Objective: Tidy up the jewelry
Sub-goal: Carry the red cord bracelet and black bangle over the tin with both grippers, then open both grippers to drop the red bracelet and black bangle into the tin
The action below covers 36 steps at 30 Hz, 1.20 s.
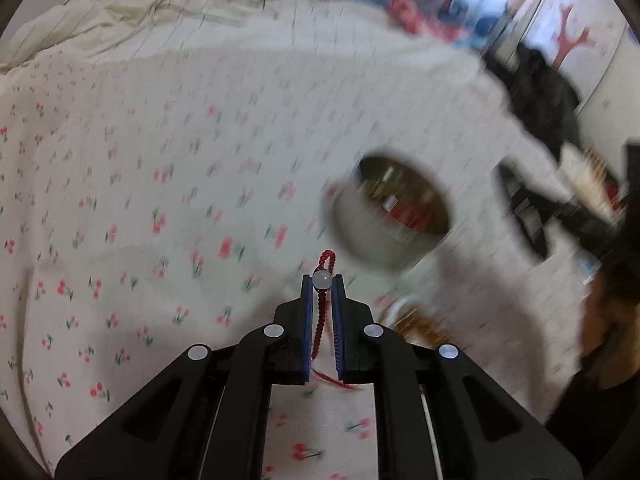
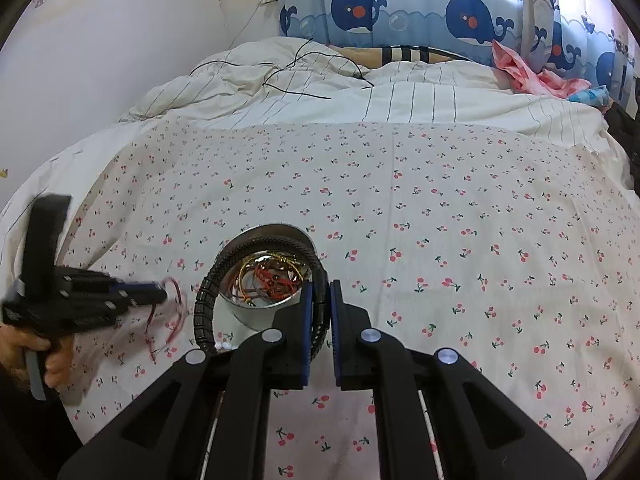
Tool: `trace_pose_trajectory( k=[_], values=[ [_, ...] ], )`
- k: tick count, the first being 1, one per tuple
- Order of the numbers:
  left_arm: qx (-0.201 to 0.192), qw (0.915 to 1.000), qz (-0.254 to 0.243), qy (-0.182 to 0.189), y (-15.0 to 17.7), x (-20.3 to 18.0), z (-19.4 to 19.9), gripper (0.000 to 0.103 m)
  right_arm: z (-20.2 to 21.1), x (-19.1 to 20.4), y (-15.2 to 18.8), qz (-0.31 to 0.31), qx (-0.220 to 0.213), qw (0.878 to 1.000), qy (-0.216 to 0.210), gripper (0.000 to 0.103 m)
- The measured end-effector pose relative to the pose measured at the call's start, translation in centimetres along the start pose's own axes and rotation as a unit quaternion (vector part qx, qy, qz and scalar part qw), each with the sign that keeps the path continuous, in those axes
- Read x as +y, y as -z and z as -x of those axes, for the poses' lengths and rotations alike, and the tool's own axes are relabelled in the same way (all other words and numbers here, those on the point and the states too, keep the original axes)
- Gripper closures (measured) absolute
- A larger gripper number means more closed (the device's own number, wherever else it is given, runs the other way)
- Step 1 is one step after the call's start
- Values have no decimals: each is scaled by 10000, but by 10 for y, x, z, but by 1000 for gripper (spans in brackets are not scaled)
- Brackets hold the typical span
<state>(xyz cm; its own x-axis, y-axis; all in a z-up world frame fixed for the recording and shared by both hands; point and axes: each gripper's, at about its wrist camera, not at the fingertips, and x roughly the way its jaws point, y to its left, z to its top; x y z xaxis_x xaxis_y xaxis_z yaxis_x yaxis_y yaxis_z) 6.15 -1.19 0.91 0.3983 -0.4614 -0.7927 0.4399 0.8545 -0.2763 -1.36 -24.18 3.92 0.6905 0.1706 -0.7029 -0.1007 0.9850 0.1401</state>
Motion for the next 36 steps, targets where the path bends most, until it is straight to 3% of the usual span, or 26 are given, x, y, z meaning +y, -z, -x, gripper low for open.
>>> trace_pose_trajectory(
  k=[3, 10, 15, 21, 23, 28, 29, 31, 33, 35, 36],
  values=[
    [-373, 9988, -22, 315, -14, -12, 17, 95, 1, 4, -4, 4, -88, 10000, -33, 94],
    [-838, 9924, 17, 905, -38, -37, 38, 95, 6, 6, -15, -1, -438, 9990, 101, 94],
    [-853, 9914, 72, 988, -55, -40, 21, 95, 2, 7, -21, 148, -501, 9980, 355, 94],
    [-598, 9874, 422, 1403, -61, -31, -23, 95, -7, 4, -25, 213, -501, 9966, 612, 94],
    [-457, 9891, 410, 1335, -59, -32, -39, 95, -11, 3, -27, 212, -487, 9965, 638, 94],
    [205, 9982, 187, 524, -52, -35, -77, 94, -24, 4, -29, 256, -386, 9965, 690, 94],
    [260, 9987, 130, 425, -52, -35, -77, 90, -27, 6, -29, 283, -363, 9964, 710, 94],
    [278, 9988, 53, 407, -53, -36, -72, 74, -32, 9, -29, 340, -319, 9963, 720, 94],
    [145, 9989, 21, 447, -54, -36, -60, 49, -39, 14, -28, 413, -260, 9961, 730, 94],
    [-111, 9999, -25, 49, -54, -33, -43, 36, -46, 19, -28, 501, -193, 9958, 741, 94],
    [-182, 9998, -42, -21, -54, -30, -37, 35, -50, 22, -27, 539, -149, 9957, 733, 94]
  ],
)
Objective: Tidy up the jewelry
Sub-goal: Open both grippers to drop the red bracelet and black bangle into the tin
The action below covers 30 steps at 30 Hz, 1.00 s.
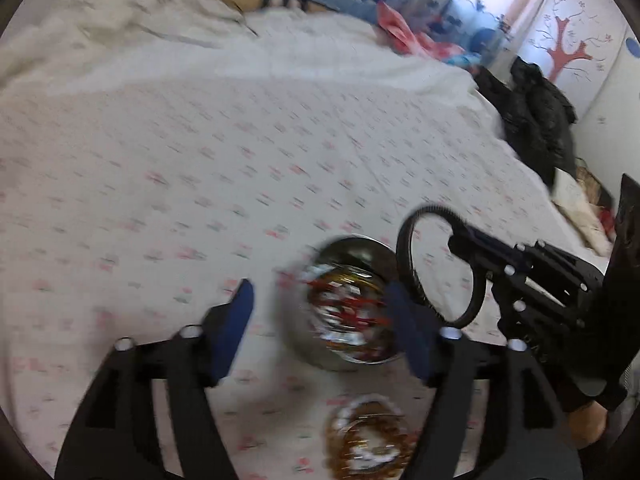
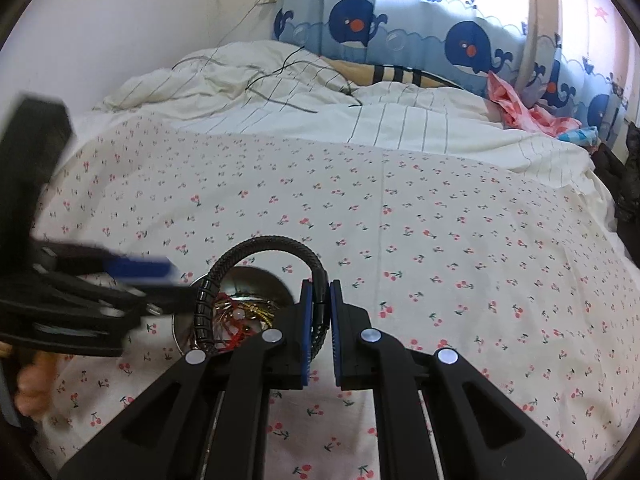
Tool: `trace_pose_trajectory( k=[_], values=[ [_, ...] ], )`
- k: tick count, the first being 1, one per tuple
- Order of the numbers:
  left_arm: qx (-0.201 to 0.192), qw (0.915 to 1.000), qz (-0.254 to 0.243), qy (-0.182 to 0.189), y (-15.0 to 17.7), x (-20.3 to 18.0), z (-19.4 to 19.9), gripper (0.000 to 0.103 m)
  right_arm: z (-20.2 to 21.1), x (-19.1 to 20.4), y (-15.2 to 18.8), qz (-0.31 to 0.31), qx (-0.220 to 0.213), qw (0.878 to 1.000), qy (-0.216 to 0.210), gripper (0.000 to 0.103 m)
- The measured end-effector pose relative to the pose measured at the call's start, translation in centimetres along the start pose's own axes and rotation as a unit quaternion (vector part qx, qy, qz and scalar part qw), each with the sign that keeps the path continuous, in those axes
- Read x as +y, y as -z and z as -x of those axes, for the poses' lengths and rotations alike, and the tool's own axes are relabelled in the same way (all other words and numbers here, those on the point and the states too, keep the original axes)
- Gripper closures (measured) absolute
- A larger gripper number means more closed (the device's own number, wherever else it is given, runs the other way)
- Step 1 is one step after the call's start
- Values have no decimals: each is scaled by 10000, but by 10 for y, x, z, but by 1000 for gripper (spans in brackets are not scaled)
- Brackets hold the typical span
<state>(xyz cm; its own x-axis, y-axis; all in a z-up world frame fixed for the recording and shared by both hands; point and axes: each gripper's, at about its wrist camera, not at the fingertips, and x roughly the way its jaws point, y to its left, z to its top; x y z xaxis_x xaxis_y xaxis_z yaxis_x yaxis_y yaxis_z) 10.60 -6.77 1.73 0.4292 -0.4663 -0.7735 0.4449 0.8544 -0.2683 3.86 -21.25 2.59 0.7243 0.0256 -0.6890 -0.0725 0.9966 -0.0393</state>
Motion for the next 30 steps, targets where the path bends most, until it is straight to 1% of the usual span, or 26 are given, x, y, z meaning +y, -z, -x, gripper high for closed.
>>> trace_pose_trajectory(
  k=[2, 4, 7, 12, 13, 14, 15, 19, 21, 23, 25, 30],
  values=[
    [-63, 10000, 71, 3, 0, 8, 9, 35, -4, 6, 2, 46, 40, 10000, -19, 94],
    [-187, 9995, 239, -89, -2, 16, 16, 34, -9, 13, 2, 118, 88, 9999, -26, 94],
    [-405, 9975, 538, -194, -5, 25, 24, 29, -16, 22, 4, 220, 140, 9996, -56, 94],
    [-591, 9954, 463, -597, -7, 27, 29, 23, -32, 34, 8, 346, 309, 9989, -98, 93],
    [-623, 9946, 425, -715, -6, 26, 28, 22, -35, 35, 10, 353, 403, 9985, -125, 91],
    [-659, 9936, 403, -818, -5, 25, 30, 20, -36, 34, 10, 331, 429, 9984, -131, 76],
    [-700, 9926, 378, -918, -4, 23, 30, 19, -33, 32, 10, 278, 339, 9990, -85, 64],
    [-802, 9885, 194, -1268, -1, 12, 28, 16, -11, 22, 5, 125, 31, 9999, 27, 62],
    [-884, 9849, 74, -1489, 3, 7, 29, 15, 0, 16, 4, 39, -66, 10000, 47, 53],
    [-946, 9823, 21, -1618, 8, 2, 32, 14, 6, 13, 5, 20, -76, 9999, 65, 50],
    [-1008, 9813, -34, -1641, 12, -3, 34, 13, 9, 11, 8, 21, -30, 10000, 23, 47],
    [-1104, 9755, -390, -1864, 26, -19, 42, 12, 18, 13, 16, 29, 83, 9999, -99, 42]
  ],
)
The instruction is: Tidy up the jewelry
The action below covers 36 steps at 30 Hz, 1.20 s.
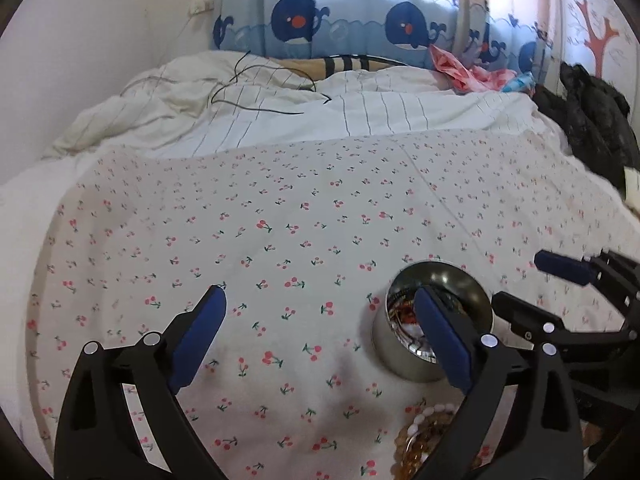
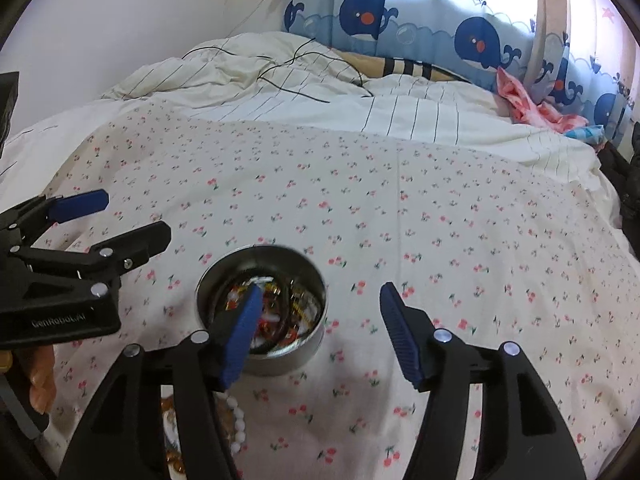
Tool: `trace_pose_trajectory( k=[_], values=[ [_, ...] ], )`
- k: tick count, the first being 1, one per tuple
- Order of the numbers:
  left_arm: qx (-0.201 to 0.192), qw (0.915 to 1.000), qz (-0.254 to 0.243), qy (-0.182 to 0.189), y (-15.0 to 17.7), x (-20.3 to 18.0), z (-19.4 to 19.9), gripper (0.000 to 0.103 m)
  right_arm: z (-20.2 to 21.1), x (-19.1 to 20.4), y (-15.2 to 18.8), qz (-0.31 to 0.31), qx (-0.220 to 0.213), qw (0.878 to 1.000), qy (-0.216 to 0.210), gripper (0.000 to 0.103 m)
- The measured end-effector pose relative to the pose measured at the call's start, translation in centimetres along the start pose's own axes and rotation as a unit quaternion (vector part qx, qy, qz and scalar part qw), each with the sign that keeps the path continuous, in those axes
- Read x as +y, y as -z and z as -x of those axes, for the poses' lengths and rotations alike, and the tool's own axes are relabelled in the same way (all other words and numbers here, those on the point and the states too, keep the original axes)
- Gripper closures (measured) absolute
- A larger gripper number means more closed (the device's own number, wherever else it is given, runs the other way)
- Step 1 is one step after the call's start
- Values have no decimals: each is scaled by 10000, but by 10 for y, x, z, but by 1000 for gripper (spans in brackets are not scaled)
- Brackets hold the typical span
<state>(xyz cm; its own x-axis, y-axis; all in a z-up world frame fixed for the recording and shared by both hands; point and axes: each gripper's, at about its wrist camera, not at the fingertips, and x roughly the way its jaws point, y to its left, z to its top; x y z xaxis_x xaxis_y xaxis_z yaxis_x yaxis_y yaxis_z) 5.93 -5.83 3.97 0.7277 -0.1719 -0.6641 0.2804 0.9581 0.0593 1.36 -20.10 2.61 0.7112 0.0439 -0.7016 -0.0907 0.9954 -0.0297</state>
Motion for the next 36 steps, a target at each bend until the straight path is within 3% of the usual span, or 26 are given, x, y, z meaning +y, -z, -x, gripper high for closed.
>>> trace_pose_trajectory(
  k=[3, 29, 35, 36],
  values=[
    [-52, 9998, -200, -84, 7, -4, 11, 11, 7, 4, 6, 60, 16, 10000, -20, 36],
    [-254, 9964, -779, -235, 23, -11, 44, 8, 18, 14, 39, 481, 299, 9982, -220, 35],
    [71, 9974, -712, -8, 27, 0, 37, 8, 19, 17, 43, 648, 418, 9963, -368, 36],
    [183, 9978, -638, 61, 28, 6, 34, 8, 19, 17, 45, 682, 443, 9959, -400, 42]
  ],
)
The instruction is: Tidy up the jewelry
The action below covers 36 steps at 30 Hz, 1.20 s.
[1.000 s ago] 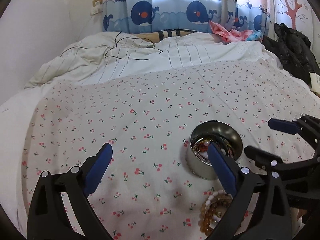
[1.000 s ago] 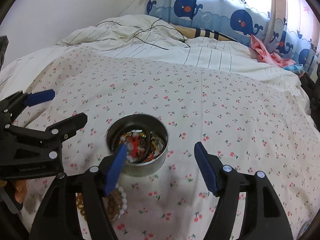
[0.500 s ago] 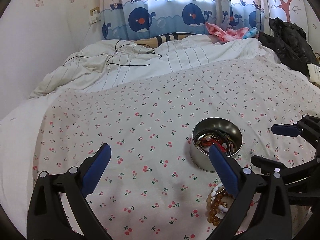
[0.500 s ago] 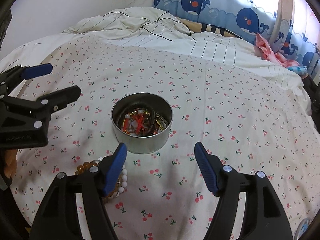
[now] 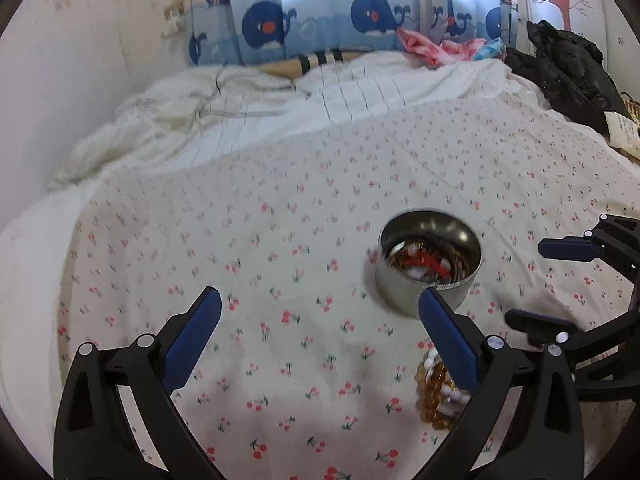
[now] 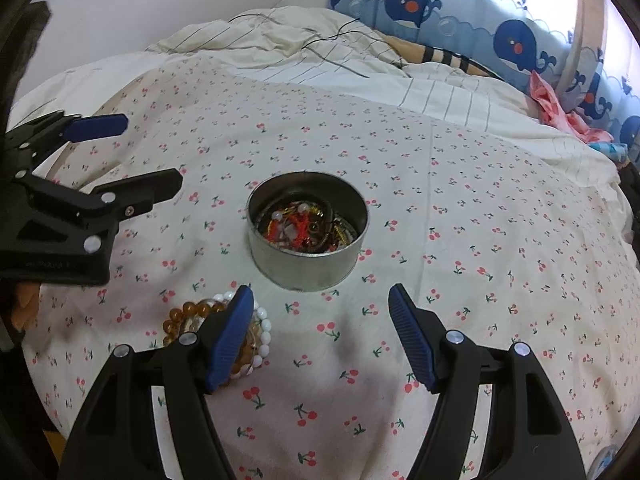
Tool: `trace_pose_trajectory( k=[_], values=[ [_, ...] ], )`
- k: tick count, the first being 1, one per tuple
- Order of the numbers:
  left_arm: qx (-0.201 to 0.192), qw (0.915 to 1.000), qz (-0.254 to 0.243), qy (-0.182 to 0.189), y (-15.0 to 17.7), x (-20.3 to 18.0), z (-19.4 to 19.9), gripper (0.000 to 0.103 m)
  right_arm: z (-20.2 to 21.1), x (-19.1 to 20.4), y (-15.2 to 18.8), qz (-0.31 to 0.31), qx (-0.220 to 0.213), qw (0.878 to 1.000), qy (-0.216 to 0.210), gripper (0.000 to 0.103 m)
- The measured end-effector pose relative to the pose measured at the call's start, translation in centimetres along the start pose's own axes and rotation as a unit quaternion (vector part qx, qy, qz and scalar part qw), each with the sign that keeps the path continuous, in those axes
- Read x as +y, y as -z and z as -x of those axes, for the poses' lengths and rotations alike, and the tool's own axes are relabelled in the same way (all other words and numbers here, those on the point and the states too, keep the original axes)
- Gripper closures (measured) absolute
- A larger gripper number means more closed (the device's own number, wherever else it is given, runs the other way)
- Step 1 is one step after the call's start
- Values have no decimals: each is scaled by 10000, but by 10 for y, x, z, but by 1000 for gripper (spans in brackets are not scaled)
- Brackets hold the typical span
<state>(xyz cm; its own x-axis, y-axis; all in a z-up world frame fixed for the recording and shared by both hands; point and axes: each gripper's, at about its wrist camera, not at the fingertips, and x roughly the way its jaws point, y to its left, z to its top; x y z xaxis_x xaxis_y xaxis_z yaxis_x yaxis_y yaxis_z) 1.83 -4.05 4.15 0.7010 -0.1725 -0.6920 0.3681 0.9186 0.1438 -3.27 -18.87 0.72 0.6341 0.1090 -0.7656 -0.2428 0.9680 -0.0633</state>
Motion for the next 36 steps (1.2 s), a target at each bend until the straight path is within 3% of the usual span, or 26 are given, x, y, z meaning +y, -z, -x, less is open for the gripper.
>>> trace_pose_trajectory(
  k=[5, 10, 14, 16, 19, 23, 25, 26, 29, 30, 36],
  values=[
    [513, 9967, 617, 108, 13, 32, -16, 8, -2, 8, 12, 194, 258, 9984, -462, 72],
    [790, 9909, 1064, 248, 24, 55, -22, 8, -4, 23, 20, 288, 319, 9956, -836, 73],
    [906, 9892, 1080, 403, 28, 54, -25, 8, -15, 36, 23, 439, 487, 9951, -743, 73],
    [1006, 9854, 964, 981, 30, 43, -26, 8, -20, 37, 25, 464, 617, 9949, -655, 73],
    [930, 9856, 427, 1342, 33, 13, -24, 8, -24, 26, 24, 306, 696, 9957, -523, 73],
    [674, 9898, -604, 1102, 42, -32, -17, 11, -25, 10, 23, 68, 737, 9968, -314, 70],
    [718, 9881, -787, 1108, 49, -45, -20, 22, -24, 4, 23, -28, 758, 9967, -298, 68],
    [752, 9878, -790, 1114, 49, -48, -22, 34, -24, 2, 24, -42, 752, 9968, -248, 65],
    [1083, 9817, -778, 1363, 56, -54, -31, 87, -21, 1, 24, -41, 730, 9970, -255, 62],
    [1149, 9796, -820, 1432, 58, -56, -32, 92, -20, 1, 24, -27, 730, 9970, -246, 59],
    [1139, 9722, -657, 1937, 55, -41, -19, 93, -26, -2, 30, -11, 918, 9956, -183, 57]
  ],
)
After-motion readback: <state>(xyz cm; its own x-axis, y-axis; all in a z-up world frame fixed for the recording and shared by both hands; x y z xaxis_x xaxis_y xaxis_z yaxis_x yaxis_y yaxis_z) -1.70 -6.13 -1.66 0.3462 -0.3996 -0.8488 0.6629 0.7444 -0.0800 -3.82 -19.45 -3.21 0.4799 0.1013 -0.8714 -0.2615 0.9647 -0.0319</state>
